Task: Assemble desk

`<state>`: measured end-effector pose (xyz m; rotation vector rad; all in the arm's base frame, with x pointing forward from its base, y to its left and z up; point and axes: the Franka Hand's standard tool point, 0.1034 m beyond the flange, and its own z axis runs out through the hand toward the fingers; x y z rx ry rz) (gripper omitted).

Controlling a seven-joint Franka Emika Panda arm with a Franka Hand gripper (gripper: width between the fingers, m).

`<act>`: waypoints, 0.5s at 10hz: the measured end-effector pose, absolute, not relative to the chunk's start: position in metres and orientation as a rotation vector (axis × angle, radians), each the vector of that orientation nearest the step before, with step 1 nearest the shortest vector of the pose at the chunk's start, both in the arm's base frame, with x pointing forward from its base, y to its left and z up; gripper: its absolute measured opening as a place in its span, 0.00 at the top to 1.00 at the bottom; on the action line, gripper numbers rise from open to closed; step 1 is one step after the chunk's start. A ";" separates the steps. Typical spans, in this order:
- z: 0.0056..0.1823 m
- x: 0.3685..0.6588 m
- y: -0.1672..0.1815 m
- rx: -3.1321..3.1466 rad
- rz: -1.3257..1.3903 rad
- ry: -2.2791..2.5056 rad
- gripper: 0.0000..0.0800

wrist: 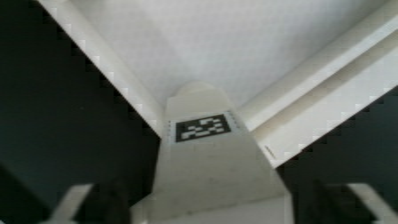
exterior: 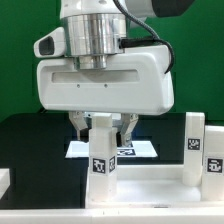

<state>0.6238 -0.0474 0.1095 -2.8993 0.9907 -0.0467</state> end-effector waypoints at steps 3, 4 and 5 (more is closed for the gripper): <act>0.110 0.624 -0.047 -2.758 -0.033 1.321 0.64; 0.110 0.624 -0.048 -2.624 -0.017 1.548 0.64; 0.110 0.625 -0.047 -2.430 0.002 1.815 0.64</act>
Offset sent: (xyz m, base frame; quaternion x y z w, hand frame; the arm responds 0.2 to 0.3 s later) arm 0.0040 -0.0109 0.0072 0.0055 0.0072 0.2670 0.9636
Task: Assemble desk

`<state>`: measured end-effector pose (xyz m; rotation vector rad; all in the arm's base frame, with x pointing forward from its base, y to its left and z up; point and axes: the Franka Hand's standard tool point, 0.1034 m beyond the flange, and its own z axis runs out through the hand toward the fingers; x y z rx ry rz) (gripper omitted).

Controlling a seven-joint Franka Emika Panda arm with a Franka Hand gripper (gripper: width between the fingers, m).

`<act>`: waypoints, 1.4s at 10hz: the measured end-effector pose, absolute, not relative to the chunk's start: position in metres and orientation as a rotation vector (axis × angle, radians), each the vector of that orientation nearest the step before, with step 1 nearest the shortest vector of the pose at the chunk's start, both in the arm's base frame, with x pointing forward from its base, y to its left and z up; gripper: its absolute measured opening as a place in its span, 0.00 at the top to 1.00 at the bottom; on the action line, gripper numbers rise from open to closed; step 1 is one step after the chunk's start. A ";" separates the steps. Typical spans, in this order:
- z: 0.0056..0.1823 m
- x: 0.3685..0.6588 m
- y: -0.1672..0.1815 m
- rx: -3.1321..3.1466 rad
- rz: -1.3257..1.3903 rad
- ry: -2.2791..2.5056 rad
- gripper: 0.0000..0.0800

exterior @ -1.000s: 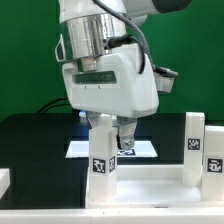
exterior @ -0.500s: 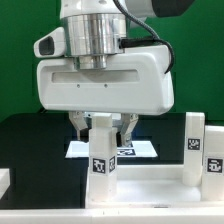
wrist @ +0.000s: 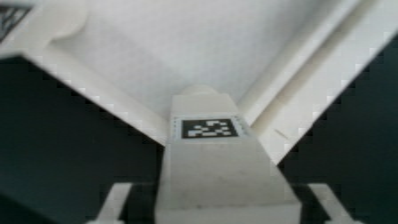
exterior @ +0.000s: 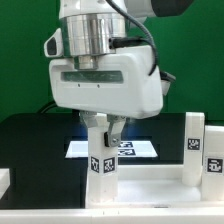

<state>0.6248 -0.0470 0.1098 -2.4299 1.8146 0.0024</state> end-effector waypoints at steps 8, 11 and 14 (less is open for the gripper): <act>0.109 0.629 -0.049 -1.556 0.010 2.520 0.63; 0.108 0.628 -0.049 -1.556 0.006 2.525 0.53; 0.143 0.624 -0.039 -1.608 0.004 2.430 0.21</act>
Offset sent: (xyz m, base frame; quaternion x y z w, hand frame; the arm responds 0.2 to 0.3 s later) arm 0.0000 0.0000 0.0000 0.0000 0.0000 0.1938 0.9810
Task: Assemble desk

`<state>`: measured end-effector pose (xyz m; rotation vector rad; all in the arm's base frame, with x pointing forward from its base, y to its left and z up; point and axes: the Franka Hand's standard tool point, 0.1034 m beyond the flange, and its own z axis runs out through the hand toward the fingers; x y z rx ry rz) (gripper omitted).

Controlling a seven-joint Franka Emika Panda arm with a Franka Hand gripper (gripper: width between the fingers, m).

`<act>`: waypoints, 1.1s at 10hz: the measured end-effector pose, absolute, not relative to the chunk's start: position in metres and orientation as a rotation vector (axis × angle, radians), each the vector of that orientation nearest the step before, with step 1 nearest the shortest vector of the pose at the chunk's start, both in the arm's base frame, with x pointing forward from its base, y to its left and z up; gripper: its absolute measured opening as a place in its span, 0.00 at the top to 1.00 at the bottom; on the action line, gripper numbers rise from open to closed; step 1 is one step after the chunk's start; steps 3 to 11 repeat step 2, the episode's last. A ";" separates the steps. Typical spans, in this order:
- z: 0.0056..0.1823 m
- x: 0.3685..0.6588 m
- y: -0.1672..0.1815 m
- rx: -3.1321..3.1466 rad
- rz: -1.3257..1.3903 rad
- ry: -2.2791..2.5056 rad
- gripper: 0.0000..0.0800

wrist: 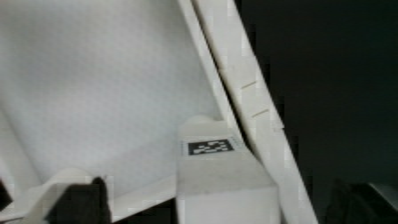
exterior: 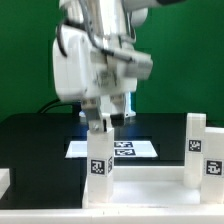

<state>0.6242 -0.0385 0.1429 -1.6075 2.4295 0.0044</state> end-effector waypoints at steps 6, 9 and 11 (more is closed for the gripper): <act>0.167 0.624 -0.031 -1.614 0.029 2.391 0.19; 0.167 0.624 -0.031 -1.614 0.029 2.391 0.19; 0.167 0.624 -0.031 -1.614 0.029 2.391 0.19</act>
Offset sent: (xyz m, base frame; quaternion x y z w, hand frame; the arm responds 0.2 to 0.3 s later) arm 0.0000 0.0000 0.0000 0.0000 0.0000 0.0000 1.0000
